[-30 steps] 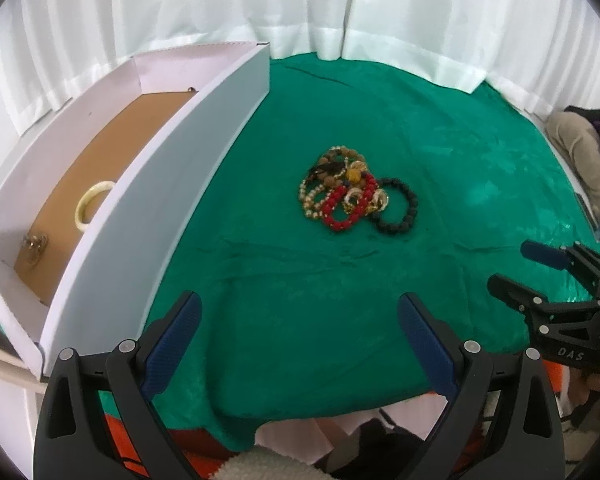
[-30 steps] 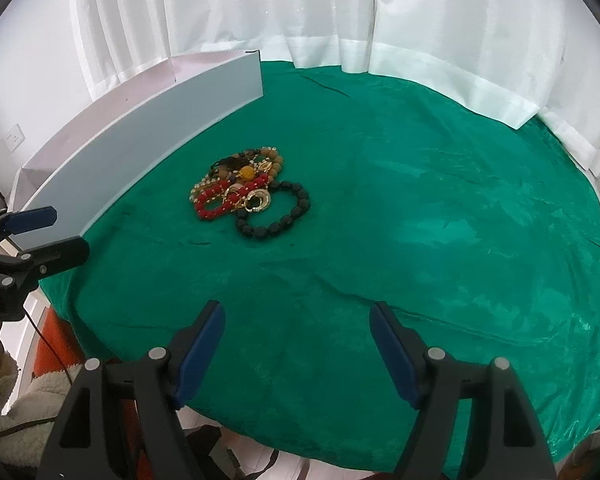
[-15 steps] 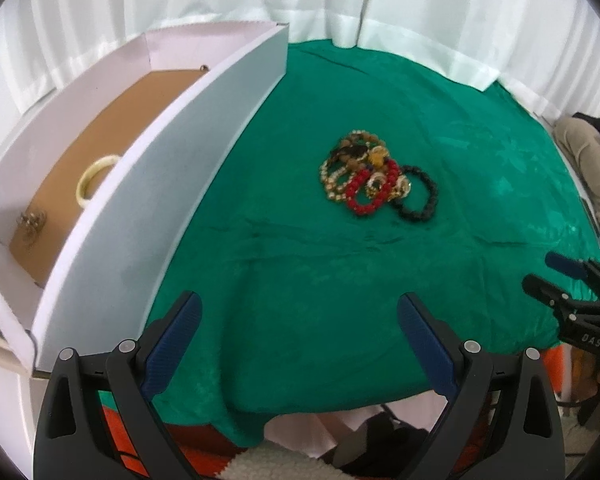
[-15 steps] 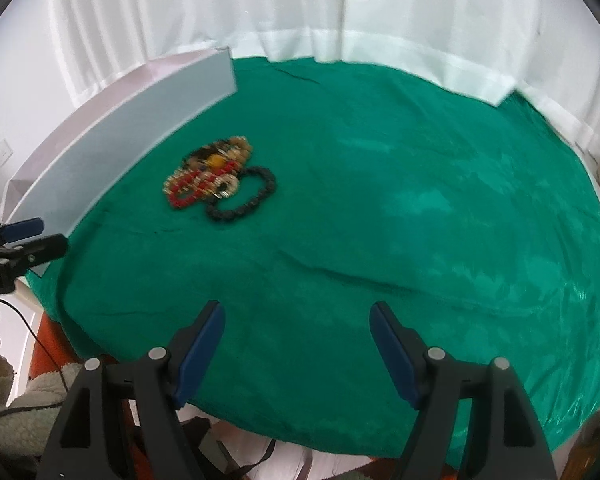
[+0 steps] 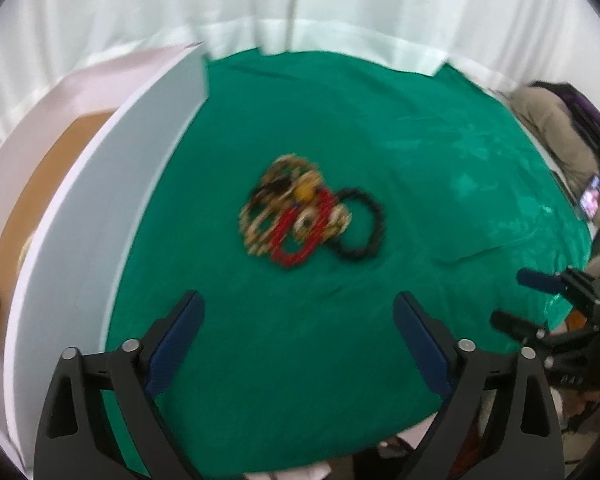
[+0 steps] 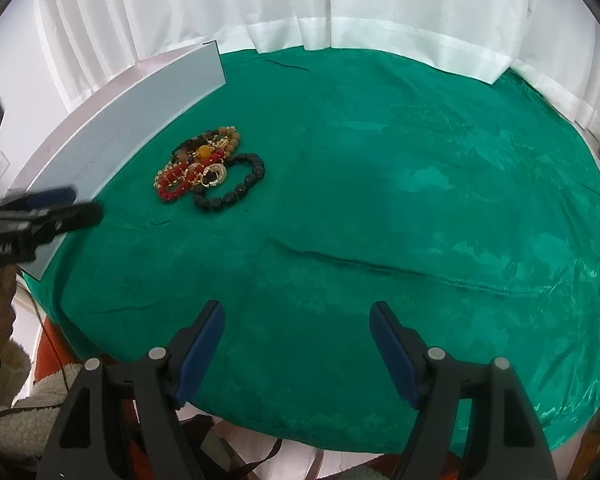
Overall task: Organize jewelry
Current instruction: 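Grasp the red bead bracelet in the pile with the left tool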
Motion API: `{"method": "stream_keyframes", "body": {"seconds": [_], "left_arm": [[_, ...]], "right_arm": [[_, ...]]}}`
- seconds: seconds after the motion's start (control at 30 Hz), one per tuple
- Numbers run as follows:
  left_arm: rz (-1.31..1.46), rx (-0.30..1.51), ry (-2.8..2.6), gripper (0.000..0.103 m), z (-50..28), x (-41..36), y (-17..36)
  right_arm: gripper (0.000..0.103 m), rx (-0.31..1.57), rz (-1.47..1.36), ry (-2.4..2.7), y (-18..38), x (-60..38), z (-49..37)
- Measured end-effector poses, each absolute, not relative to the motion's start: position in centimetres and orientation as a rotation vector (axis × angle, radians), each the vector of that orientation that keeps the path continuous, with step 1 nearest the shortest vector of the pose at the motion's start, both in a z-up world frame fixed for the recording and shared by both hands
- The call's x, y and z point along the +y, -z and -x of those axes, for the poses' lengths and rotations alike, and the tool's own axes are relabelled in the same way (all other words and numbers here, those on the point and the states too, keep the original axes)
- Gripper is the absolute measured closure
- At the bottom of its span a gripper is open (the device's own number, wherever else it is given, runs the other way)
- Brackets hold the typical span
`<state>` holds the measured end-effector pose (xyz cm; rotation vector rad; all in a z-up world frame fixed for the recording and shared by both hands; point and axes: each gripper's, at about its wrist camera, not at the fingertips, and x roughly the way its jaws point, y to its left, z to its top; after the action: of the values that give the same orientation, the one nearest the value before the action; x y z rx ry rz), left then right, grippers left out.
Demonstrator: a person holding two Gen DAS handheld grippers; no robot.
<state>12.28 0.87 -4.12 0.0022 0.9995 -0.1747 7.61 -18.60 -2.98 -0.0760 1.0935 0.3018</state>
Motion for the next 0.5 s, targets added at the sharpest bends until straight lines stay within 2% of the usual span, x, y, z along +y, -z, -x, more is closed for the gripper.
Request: {"method": "stream_keyframes", "body": {"seconds": [0.07,0.13,0.17,0.23,0.3,0.5], "left_arm": [[-0.017,1.005,0.237,0.023,-13.7,0.1,4.6],[-0.024,1.027,0.278,0.041,-15.5,-0.4,5.7],[-0.03,1.038,0.286,0.046,-16.1,-0.5,6.3],[-0.049,1.061,0.299,0.07,-17.4,-0.6,7.6],[-0.055,1.083,0.315,0.077,-18.2,-0.5,8.5],[-0.081,1.114,0.349,0.077,-19.9,-0.9,9.7]], "right_arm": [[0.027,1.094,0.067,-0.301,3.0,-18.8,-7.5],[0.027,1.091,0.062,-0.301,3.0,-18.9,-7.3],[0.027,1.089,0.06,-0.302,3.0,-19.0,-7.2],[0.027,1.085,0.054,-0.303,3.0,-19.2,-7.1],[0.027,1.085,0.048,-0.302,3.1,-19.5,-7.1],[0.027,1.099,0.009,-0.285,3.6,-20.5,-7.3]]}}
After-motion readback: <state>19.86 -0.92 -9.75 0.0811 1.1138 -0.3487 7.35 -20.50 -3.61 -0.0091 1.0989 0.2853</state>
